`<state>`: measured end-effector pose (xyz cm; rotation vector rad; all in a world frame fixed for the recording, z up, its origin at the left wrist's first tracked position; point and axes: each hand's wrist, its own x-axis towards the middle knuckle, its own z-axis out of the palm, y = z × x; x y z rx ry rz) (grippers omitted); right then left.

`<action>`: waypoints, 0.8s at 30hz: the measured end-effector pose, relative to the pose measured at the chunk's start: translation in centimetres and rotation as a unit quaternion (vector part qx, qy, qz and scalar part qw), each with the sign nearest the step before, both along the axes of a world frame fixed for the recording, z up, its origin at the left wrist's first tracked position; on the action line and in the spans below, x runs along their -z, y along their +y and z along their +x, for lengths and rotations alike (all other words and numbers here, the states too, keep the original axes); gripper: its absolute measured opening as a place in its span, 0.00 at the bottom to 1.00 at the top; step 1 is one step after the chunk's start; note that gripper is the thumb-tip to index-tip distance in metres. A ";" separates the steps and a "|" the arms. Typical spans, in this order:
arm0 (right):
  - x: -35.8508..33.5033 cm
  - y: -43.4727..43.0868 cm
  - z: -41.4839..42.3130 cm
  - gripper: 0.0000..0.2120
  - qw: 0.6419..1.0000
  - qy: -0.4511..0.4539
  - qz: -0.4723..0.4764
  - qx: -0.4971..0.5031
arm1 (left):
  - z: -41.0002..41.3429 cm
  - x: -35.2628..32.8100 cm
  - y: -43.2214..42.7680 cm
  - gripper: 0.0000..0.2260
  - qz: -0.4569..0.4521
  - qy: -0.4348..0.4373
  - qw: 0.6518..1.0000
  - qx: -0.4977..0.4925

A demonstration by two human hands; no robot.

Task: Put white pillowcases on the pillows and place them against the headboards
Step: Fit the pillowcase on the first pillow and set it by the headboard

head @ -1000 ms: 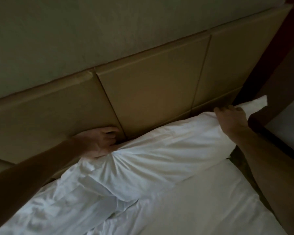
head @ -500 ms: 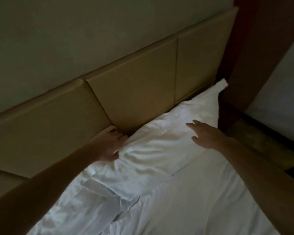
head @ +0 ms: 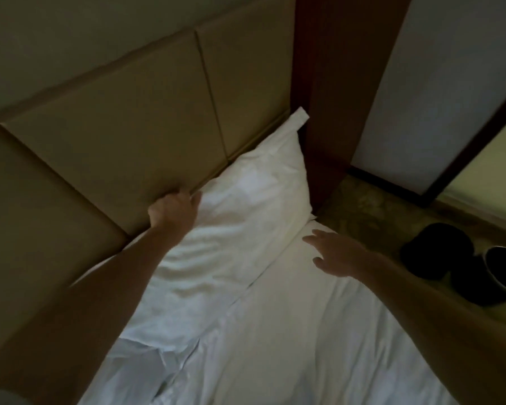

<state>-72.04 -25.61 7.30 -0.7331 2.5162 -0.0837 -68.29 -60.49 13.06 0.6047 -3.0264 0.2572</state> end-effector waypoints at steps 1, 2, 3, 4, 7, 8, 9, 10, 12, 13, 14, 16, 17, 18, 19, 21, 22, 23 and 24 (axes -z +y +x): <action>0.1 1.0 -0.2 0.29 1.000 -0.004 0.009 0.010 | -0.2 0.1 0.0 0.26 -0.017 -0.019 1.000 0.005; 0.0 1.9 -0.4 0.29 1.000 -0.007 0.013 0.021 | -0.5 0.2 0.1 0.27 -0.022 -0.037 0.999 0.010; 0.0 2.7 -0.7 0.28 0.999 -0.004 0.012 0.031 | -0.8 0.5 0.3 0.28 -0.020 -0.048 0.999 0.012; 0.0 3.3 -0.9 0.28 0.999 -0.001 0.009 0.040 | -1.2 0.8 0.4 0.30 -0.008 -0.054 0.998 0.012; 0.4 4.6 -0.7 0.27 0.999 0.003 0.011 0.048 | -2.3 1.7 1.0 0.30 0.032 -0.074 0.997 -0.004; 0.7 4.9 -0.5 0.27 0.999 0.000 0.015 0.048 | -2.7 2.2 0.9 0.27 0.035 -0.080 0.996 -0.007; 1.2 5.2 -0.3 0.27 0.999 -0.004 0.020 0.048 | -2.9 2.7 0.8 0.24 0.042 -0.091 0.995 -0.011; 1.6 5.4 -0.1 0.27 0.999 -0.007 0.024 0.048 | -3.4 3.1 0.5 0.21 0.051 -0.103 0.993 -0.022; 2.5 5.9 0.0 0.28 0.998 -0.014 0.028 0.054 | -4.5 4.3 -0.1 0.20 0.107 -0.077 0.989 -0.069; 2.7 6.1 0.0 0.28 0.998 -0.018 0.028 0.057 | -5.2 5.4 -0.7 0.21 0.151 -0.056 0.983 -0.087; 2.9 6.2 0.0 0.28 0.997 -0.022 0.028 0.061 | -5.6 6.2 -1.2 0.21 0.194 -0.054 0.975 -0.090; 3.3 6.1 0.0 0.28 0.997 -0.031 0.018 0.073 | -5.0 5.5 -0.5 0.21 0.272 -0.064 0.956 -0.086; 3.5 6.0 0.0 0.28 0.996 -0.037 0.010 0.079 | -4.6 5.2 -0.2 0.20 0.302 -0.077 0.947 -0.085; 3.5 5.7 0.0 0.28 0.995 -0.044 -0.001 0.086 | -4.2 4.6 0.2 0.19 0.311 -0.086 0.944 -0.074; 3.5 5.3 0.0 0.28 0.994 -0.053 -0.015 0.098 | -3.8 3.7 0.8 0.20 0.280 -0.094 0.953 -0.061; 3.5 3.6 -0.3 0.28 0.983 -0.084 -0.068 0.149 | -3.3 2.2 1.6 0.24 0.166 -0.091 0.980 -0.051; 3.4 2.1 -0.8 0.28 0.970 -0.103 -0.109 0.191 | -3.2 1.8 1.8 0.24 0.113 -0.096 0.988 -0.043; 3.3 0.3 -1.3 0.28 0.949 -0.122 -0.160 0.242 | -3.1 1.5 2.0 0.26 0.074 -0.109 0.990 -0.043; 3.1 -1.9 -1.9 0.29 0.921 -0.137 -0.216 0.295 | -3.1 1.6 1.8 0.28 0.052 -0.129 0.990 -0.035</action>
